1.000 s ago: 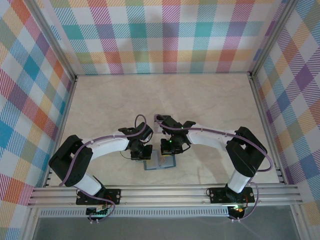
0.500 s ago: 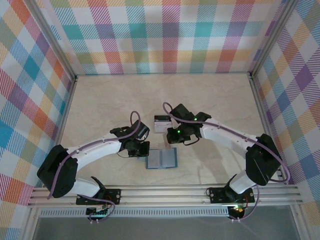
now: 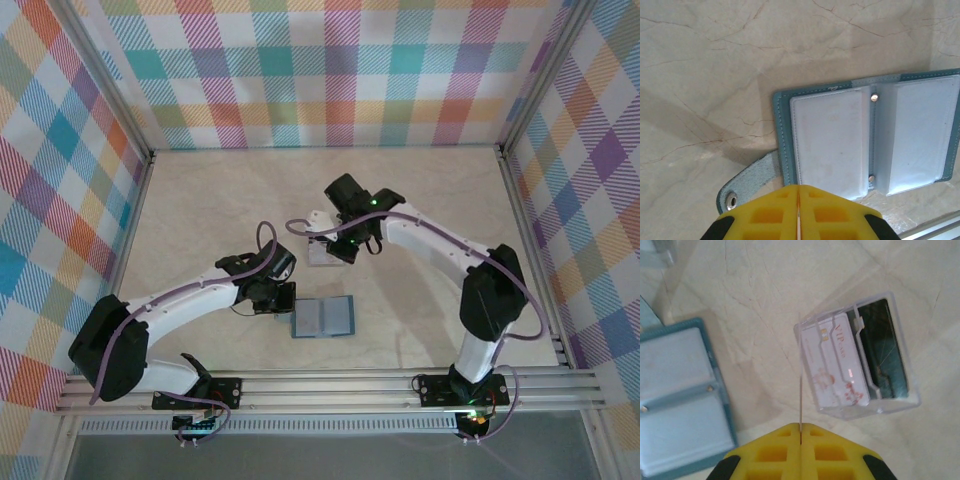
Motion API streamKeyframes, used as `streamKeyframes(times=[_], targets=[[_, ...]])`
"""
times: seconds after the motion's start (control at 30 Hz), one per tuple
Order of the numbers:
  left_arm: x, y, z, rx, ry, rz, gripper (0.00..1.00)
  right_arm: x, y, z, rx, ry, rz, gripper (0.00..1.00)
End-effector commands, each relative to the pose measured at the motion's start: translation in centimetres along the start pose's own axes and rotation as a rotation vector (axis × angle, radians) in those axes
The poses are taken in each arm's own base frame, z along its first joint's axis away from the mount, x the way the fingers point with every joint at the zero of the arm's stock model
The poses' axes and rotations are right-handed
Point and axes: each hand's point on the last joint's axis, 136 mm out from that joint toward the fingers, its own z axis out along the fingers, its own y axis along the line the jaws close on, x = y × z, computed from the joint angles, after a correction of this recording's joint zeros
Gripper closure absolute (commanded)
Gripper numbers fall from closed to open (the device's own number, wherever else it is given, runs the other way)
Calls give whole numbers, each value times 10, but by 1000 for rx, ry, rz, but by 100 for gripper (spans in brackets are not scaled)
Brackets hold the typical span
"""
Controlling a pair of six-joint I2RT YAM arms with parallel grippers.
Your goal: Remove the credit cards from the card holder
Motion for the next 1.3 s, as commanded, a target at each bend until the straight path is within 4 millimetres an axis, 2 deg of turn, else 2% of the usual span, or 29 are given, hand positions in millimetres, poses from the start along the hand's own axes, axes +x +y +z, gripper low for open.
streamKeyframes(times=[0.0,0.17,0.4,0.7,0.87,1.27], targets=[[7,15,-3,-44,6,-11,91,8,-10,-5,-35,77,-201,100],[7,14,-5,-23,-19,-36,92,10,-23,7,-53,129,-245,100],[-1,14,-18,-2,-98,-48,91,5,-31,21,-88,139,-247,100],[2,17,-20,-21,-93,-38,91,2,-25,51,-182,141,-231,100],[1,16,-22,-19,-94,-28,91,6,-24,61,-205,164,-218,96],[2,17,-22,-25,-83,-24,91,2,-32,56,-177,172,-220,95]])
